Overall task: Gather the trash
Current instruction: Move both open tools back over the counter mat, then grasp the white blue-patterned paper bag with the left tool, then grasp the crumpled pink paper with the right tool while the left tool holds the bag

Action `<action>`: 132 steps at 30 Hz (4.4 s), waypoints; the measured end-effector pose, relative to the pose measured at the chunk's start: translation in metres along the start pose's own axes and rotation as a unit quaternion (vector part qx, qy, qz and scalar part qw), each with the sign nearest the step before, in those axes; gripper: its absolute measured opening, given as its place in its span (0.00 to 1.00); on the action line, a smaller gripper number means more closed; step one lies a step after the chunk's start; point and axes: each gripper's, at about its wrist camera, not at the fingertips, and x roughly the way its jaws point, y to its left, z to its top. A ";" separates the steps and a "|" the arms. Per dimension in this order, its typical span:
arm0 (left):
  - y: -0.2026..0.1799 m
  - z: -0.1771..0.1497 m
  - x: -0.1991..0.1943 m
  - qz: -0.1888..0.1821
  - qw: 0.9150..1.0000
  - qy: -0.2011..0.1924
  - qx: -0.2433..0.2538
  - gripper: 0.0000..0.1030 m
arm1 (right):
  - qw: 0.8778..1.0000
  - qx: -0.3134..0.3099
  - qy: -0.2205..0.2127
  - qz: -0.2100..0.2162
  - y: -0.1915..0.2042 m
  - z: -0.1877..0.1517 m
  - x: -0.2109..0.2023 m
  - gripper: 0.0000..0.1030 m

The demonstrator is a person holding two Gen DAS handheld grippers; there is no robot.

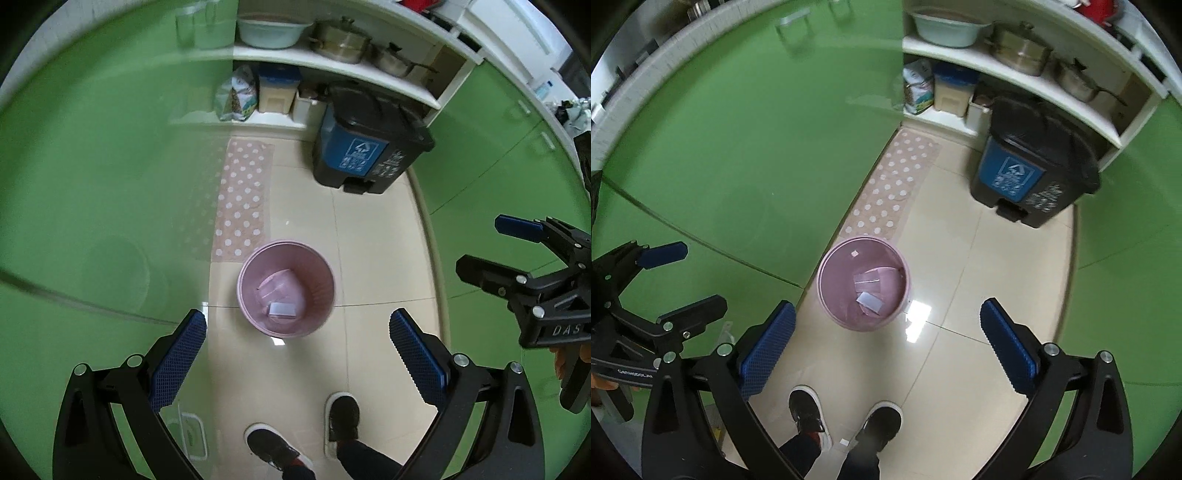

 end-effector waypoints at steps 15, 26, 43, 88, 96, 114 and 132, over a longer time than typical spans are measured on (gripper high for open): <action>-0.022 -0.034 -0.250 0.058 0.991 -0.089 -0.076 0.93 | 0.994 -0.068 -0.069 0.048 0.054 0.005 -0.243 0.97; 0.061 -0.124 -0.356 0.152 0.953 -0.135 -0.223 0.93 | 0.967 -0.201 -0.085 0.130 0.177 0.016 -0.284 0.97; 0.164 -0.175 -0.387 0.169 0.940 -0.130 -0.265 0.93 | 0.948 -0.263 -0.073 0.162 0.339 0.021 -0.268 0.97; 0.197 -0.158 -0.344 0.147 0.917 -0.093 -0.358 0.11 | 0.907 -0.365 -0.026 0.209 0.398 0.087 -0.204 0.97; 0.223 -0.198 -0.390 0.203 0.884 -0.111 -0.405 0.11 | 0.887 -0.405 -0.018 0.221 0.453 0.067 -0.198 0.97; 0.265 -0.218 -0.405 0.194 0.866 -0.139 -0.441 0.11 | 0.856 -0.475 0.025 0.204 0.548 0.027 -0.135 0.66; 0.264 -0.220 -0.402 0.182 0.874 -0.139 -0.429 0.11 | 0.860 -0.462 0.025 0.216 0.546 0.030 -0.140 0.16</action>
